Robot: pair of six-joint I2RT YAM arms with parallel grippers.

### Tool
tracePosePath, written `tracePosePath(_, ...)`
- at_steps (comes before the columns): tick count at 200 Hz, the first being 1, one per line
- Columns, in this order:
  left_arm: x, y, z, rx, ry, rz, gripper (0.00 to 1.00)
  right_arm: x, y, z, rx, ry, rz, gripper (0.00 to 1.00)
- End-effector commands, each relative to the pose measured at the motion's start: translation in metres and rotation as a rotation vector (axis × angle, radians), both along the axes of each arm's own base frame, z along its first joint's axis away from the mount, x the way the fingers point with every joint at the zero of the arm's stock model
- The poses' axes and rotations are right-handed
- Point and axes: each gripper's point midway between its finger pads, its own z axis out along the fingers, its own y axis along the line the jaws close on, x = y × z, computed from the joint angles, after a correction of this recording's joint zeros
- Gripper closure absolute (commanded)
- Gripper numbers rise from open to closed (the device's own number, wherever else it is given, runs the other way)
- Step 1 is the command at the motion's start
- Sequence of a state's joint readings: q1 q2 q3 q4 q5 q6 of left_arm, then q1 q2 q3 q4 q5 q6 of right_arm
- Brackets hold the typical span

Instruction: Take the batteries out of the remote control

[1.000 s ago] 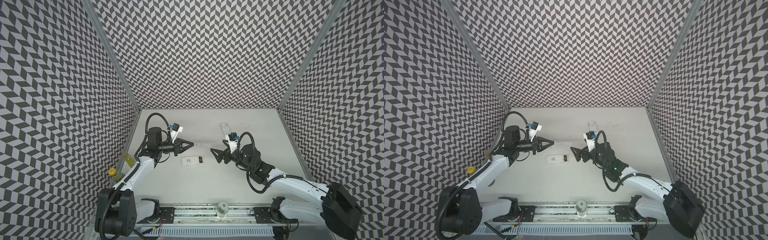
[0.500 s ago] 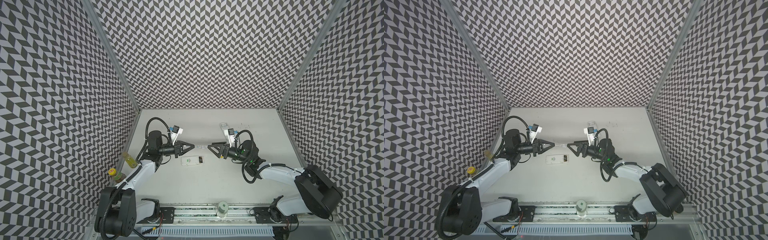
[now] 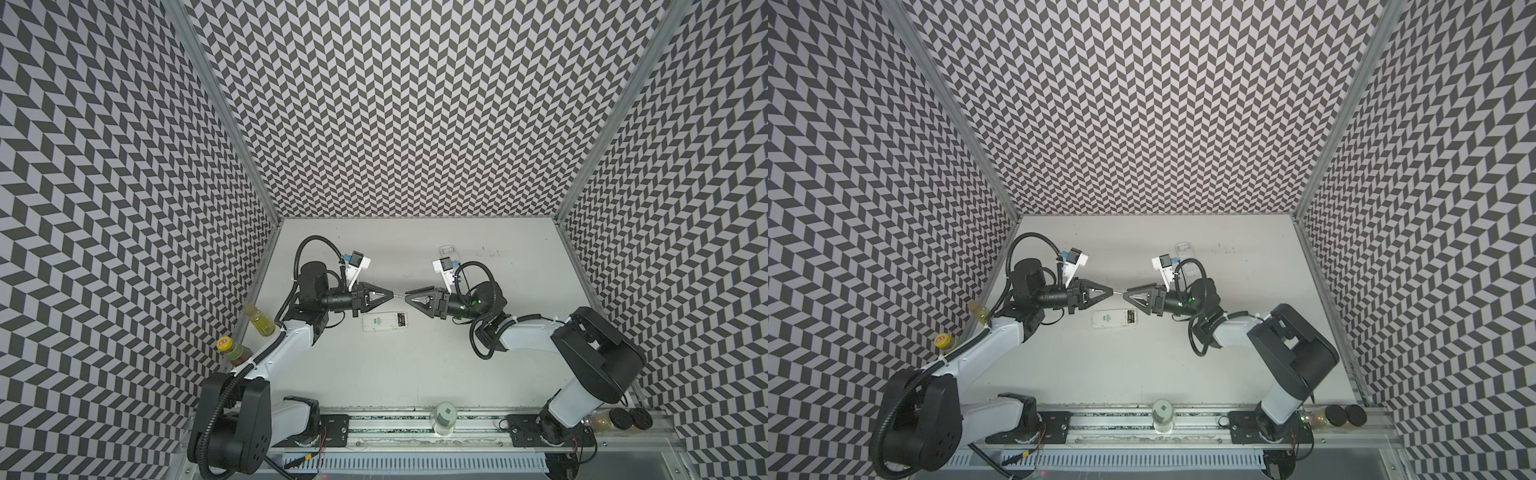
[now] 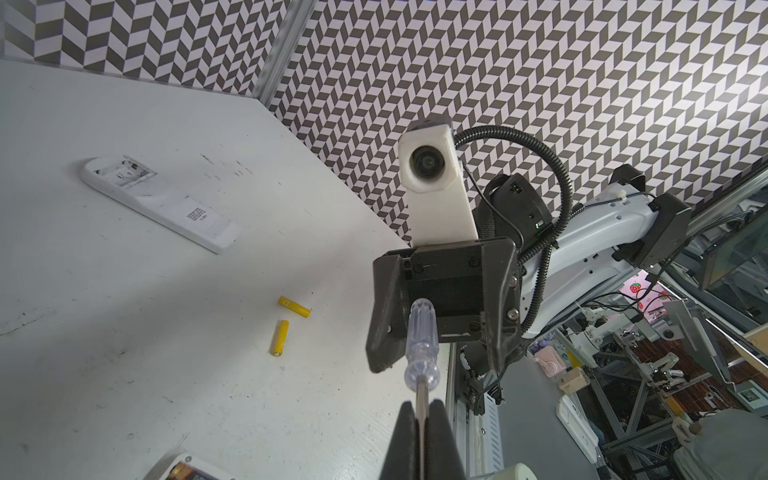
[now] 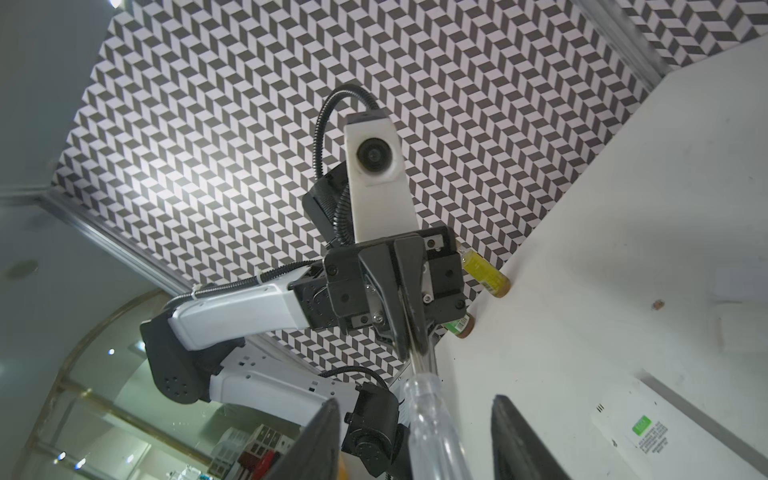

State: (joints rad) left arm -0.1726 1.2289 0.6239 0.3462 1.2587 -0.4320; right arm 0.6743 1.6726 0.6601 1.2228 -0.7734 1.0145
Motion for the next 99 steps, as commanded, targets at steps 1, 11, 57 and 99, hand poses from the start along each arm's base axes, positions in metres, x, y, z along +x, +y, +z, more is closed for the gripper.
tracePosePath(1,0.004,0.000,0.002,0.003,-0.006,0.026,1.00,-0.009,0.003,0.028,0.106,-0.053,0.060,0.56)
tracePosePath(11,0.004,0.000,0.004,0.004,-0.008,0.021,1.00,-0.010,0.004,0.028,0.119,-0.045,0.070,0.57)
tracePosePath(57,0.004,0.000,0.005,0.003,-0.014,0.019,1.00,-0.008,0.012,0.021,0.096,-0.043,0.074,0.59)
tracePosePath(99,0.004,0.001,0.004,0.009,-0.038,0.021,1.00,-0.005,0.014,0.013,0.055,-0.047,0.066,0.90)
